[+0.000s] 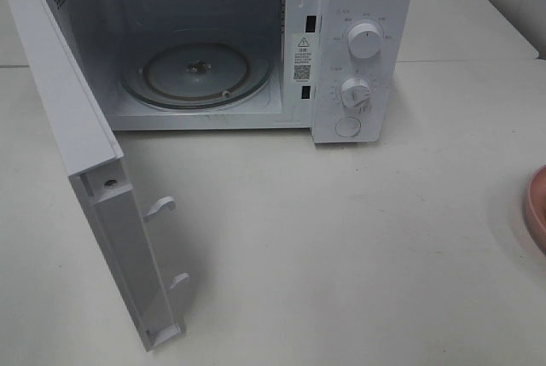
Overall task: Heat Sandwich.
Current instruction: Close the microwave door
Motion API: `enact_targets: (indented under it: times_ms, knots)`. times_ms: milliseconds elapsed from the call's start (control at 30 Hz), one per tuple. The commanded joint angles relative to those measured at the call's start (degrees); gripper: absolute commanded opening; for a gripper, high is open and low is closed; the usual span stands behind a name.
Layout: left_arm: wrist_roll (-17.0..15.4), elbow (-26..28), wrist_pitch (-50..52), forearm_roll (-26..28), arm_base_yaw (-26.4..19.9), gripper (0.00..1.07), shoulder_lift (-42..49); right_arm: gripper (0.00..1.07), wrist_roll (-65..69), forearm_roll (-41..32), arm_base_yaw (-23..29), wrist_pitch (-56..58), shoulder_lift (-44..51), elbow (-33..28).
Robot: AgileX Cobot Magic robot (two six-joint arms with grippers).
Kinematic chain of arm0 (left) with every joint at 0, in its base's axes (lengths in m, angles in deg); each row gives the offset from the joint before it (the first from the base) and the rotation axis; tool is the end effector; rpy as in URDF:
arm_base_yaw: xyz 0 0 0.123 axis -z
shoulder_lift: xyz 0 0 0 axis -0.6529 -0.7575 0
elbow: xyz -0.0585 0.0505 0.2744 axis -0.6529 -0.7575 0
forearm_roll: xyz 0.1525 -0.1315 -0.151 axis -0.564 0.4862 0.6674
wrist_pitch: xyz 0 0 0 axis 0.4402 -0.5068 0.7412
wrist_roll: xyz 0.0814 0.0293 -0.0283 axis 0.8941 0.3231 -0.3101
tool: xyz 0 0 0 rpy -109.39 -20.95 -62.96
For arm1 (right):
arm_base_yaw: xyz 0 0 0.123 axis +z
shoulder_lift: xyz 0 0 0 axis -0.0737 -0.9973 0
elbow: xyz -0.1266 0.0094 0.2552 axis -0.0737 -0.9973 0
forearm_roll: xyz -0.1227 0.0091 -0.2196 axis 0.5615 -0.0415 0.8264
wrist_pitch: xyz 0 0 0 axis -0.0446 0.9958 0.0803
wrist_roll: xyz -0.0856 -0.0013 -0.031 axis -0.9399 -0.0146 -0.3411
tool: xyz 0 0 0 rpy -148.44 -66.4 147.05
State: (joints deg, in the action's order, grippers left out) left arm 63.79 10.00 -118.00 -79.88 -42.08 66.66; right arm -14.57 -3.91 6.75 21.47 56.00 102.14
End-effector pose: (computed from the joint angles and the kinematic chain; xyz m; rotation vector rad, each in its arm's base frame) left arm -0.0080 -0.0066 0.2808 0.0340 2.0372 -0.0491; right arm -0.0031 -0.0058 0.2821 0.0129 1.9804 -0.0236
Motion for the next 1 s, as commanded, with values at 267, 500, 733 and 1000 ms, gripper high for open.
enact_targets:
  times_ms: [267, 500, 733, 1000]
  knots:
    - [-0.46, 2.35, 2.23, 1.55, -0.11, 0.98, -4.24, 0.76, -0.74, -0.23, -0.4, -0.23, 1.43, -0.11]
    - [-0.06, 3.67, 7.16, 0.8, -0.11, 0.77, -16.16, 0.76, -0.69, -0.23, -0.4, -0.23, 1.43, -0.11]
    - [-0.06, 3.38, 16.04, 0.8, -0.11, 0.29, -24.87, 0.76, -0.69, -0.23, -0.4, -0.23, 1.43, -0.11]
    - [0.0, 0.29, 30.71, 0.29, -0.11, 0.0, -34.78, 0.76, -0.69, -0.23, -0.4, -0.23, 1.43, -0.11]
